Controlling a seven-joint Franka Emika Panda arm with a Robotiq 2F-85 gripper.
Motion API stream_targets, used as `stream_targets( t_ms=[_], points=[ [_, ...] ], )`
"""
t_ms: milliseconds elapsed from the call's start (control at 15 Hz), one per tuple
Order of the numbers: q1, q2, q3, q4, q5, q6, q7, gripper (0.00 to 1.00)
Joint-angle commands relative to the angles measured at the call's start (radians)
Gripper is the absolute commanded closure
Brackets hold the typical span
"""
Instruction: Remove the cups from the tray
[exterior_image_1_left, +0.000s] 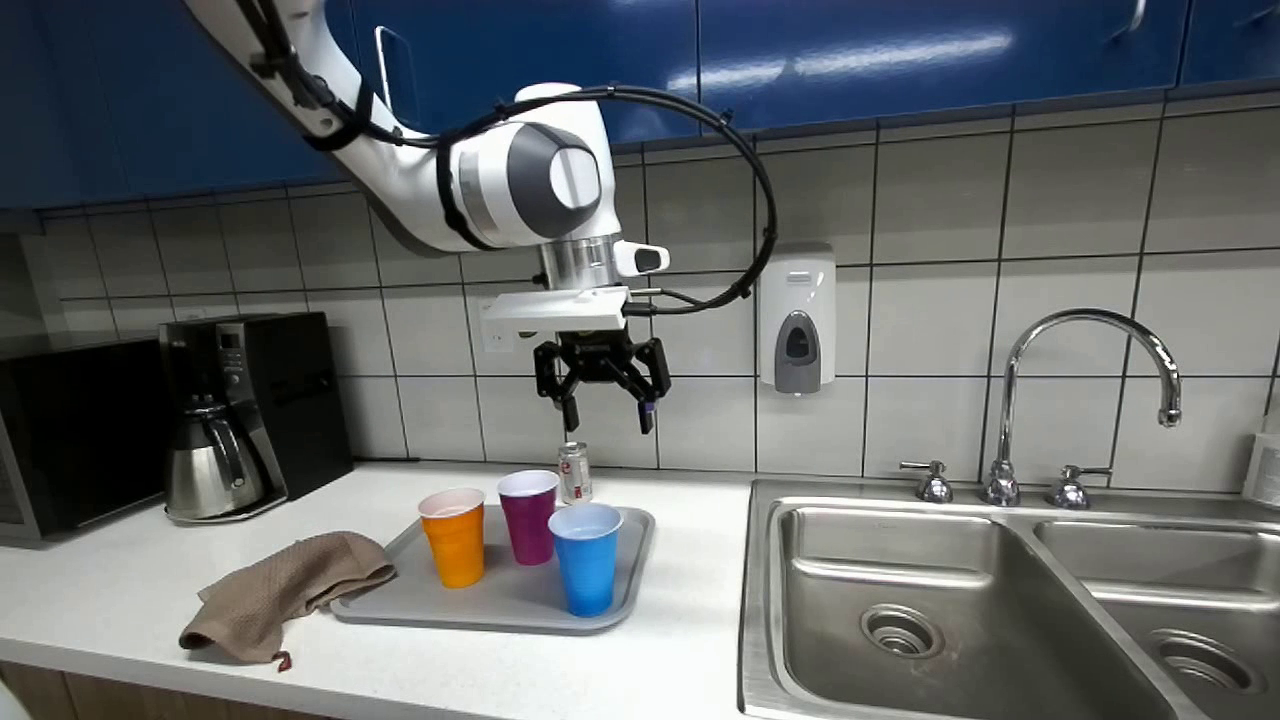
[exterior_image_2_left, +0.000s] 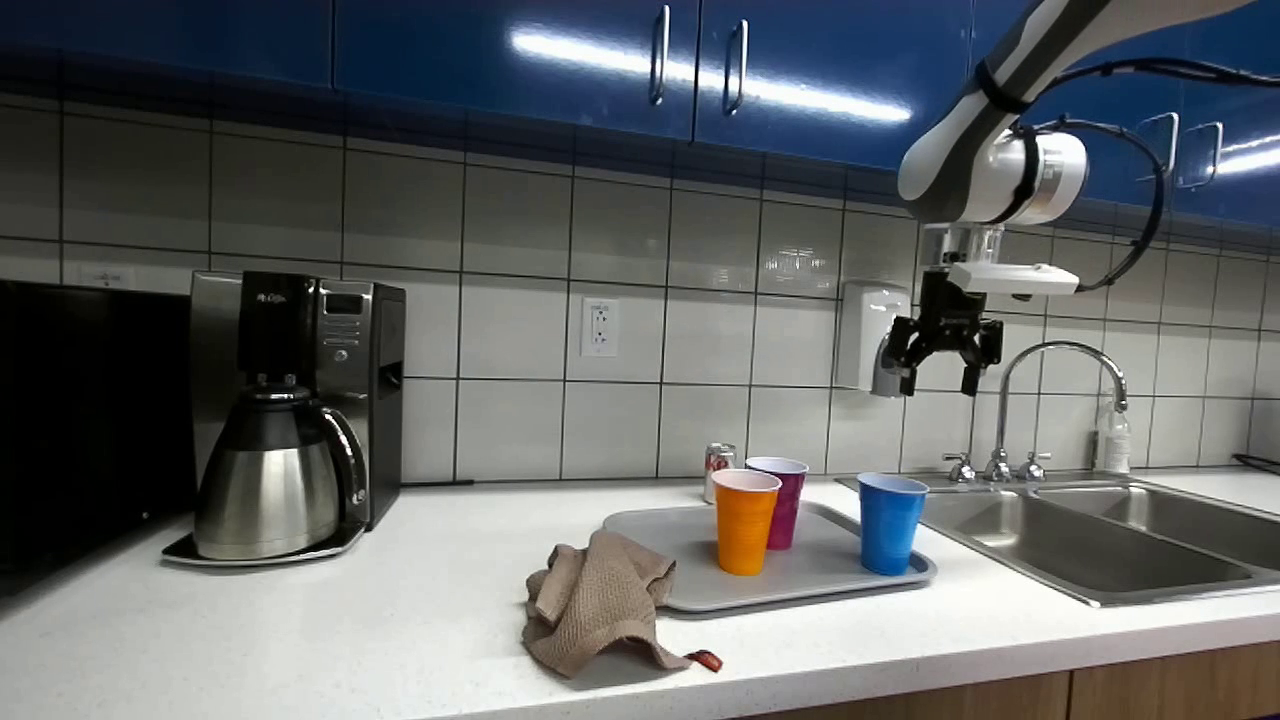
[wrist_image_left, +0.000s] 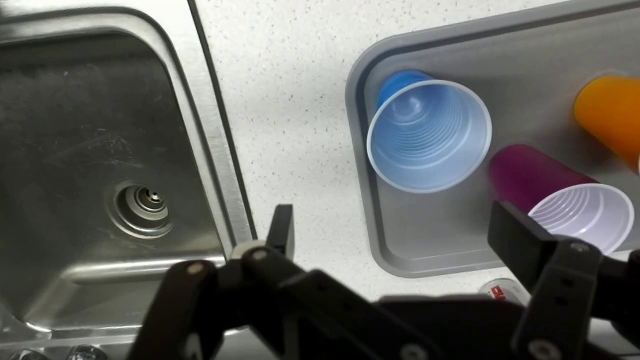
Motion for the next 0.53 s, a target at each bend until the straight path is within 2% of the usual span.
stream_targets(
  t_ms=[0,467],
  points=[
    [-0.010,0.050,0.008,0.017,0.003,0.031,-0.011,0.00],
    [-0.012,0.128,0.011,0.035,0.001,0.059,-0.008,0.00]
  ],
)
